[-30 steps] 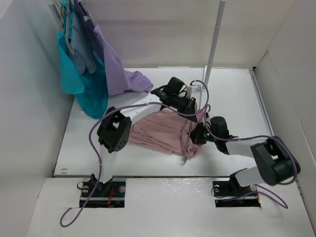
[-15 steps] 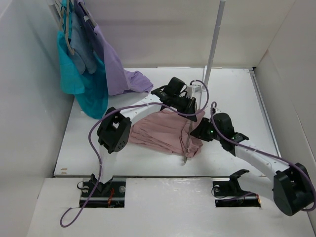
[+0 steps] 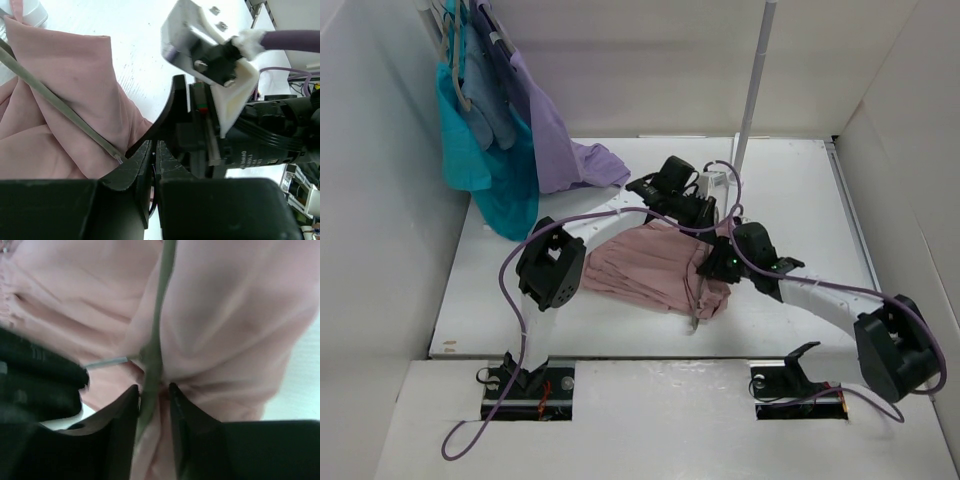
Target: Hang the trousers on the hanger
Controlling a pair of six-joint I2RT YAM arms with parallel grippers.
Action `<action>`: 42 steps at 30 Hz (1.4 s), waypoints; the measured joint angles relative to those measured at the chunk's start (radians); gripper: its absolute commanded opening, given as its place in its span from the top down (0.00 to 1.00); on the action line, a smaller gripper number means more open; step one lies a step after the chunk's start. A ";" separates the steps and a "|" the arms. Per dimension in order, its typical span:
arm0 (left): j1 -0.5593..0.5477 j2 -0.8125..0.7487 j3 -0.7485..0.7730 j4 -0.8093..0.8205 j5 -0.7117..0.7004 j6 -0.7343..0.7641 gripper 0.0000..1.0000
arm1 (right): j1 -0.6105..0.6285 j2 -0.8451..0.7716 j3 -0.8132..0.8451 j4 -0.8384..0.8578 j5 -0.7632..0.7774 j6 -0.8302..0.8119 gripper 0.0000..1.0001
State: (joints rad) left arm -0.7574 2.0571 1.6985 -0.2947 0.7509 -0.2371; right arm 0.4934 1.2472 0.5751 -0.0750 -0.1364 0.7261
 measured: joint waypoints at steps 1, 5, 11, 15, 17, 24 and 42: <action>0.000 0.000 0.000 -0.001 -0.004 0.000 1.00 | 0.000 0.018 0.010 0.001 0.002 0.006 0.70; 0.003 0.000 0.002 -0.008 -0.021 0.000 1.00 | 0.001 0.066 0.041 0.001 -0.001 0.042 1.00; 0.006 0.010 0.025 -0.068 -0.065 0.083 0.51 | -0.049 0.063 0.040 0.014 -0.070 0.052 1.00; -0.004 0.035 0.135 -0.235 -0.056 0.192 0.25 | -0.140 0.061 0.011 0.074 -0.179 0.032 1.00; -0.009 0.028 0.198 -0.299 -0.056 0.250 0.16 | -0.174 0.063 0.005 0.095 -0.222 0.011 1.00; 0.032 -0.301 0.037 -0.290 -0.097 0.341 0.20 | -0.241 0.075 -0.001 0.121 -0.360 -0.060 1.00; 0.012 0.043 -0.094 -0.152 -0.135 0.058 0.28 | -0.277 0.096 -0.034 0.217 -0.472 -0.095 1.00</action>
State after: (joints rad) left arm -0.7452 2.1002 1.6043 -0.4469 0.6159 -0.1787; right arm 0.2161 1.3434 0.5407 0.1425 -0.6083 0.6312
